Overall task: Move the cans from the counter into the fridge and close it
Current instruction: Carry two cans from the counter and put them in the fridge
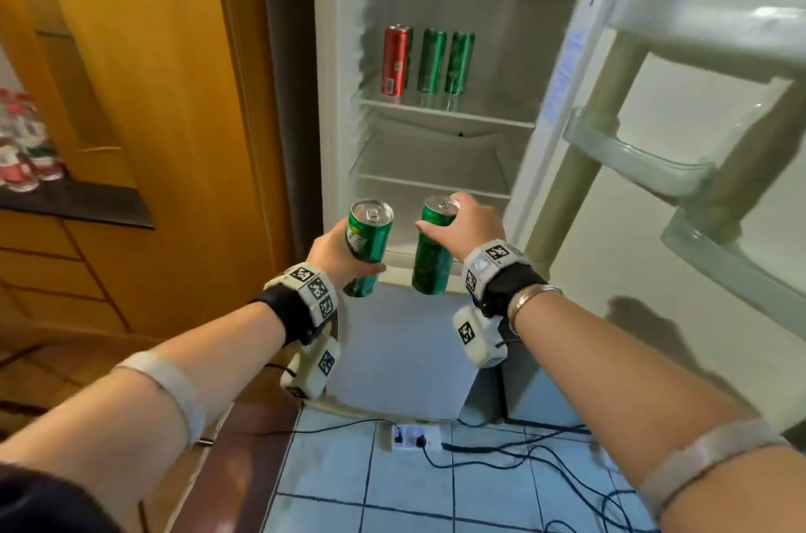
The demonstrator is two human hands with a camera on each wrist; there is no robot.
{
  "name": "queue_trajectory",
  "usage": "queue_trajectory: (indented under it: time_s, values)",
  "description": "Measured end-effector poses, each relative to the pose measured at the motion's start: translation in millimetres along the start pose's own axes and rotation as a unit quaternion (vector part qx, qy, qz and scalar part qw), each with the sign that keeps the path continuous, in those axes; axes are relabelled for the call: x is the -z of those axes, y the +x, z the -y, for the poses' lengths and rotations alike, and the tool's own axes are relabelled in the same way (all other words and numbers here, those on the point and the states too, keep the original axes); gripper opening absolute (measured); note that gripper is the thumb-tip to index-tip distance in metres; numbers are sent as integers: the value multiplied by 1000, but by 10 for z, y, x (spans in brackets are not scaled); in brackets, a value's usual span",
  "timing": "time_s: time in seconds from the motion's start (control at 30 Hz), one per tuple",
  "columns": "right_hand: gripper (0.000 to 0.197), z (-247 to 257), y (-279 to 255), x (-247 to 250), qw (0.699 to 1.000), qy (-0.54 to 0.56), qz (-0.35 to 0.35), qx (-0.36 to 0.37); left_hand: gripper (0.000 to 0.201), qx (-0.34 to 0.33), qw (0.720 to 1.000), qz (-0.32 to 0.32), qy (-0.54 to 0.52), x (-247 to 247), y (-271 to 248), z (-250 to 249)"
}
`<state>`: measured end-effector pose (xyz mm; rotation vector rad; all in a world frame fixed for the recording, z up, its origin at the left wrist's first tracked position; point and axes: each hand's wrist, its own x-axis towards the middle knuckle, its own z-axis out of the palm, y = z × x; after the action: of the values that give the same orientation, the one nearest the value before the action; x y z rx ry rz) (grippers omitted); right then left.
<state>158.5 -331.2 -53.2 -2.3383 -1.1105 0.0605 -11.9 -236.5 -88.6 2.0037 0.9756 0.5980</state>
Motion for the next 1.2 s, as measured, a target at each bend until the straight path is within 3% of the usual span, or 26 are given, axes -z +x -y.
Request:
queue_trajectory:
  time_s: [0.2, 0.5, 0.73, 0.87, 1.0, 1.2]
  values:
    - [64, -63, 1052, 219, 1000, -9, -28, 10, 66, -18, 1000, -1, 20, -163, 1016, -249]
    - [64, 253, 2547, 617, 994, -6, -107, 25, 61, -33, 999, -7, 24, -157, 2318, -407]
    - [69, 474, 3493, 838, 982, -30, -185, -21, 62, -53, 998, 22, 29, -94, 3161, -353]
    - [61, 411, 3930, 902, 978, -70, -182, -70, 54, -40, 995, 57, 66, -72, 3474, -313]
    - [73, 234, 4263, 916, 978, -67, -168, -107, 74, -45, 996, 80, 6, -73, 3606, -294]
    - [56, -67, 4515, 898, 975, -22, -163, -147, 77, -30, 996, 82, 0, -137, 3766, -274]
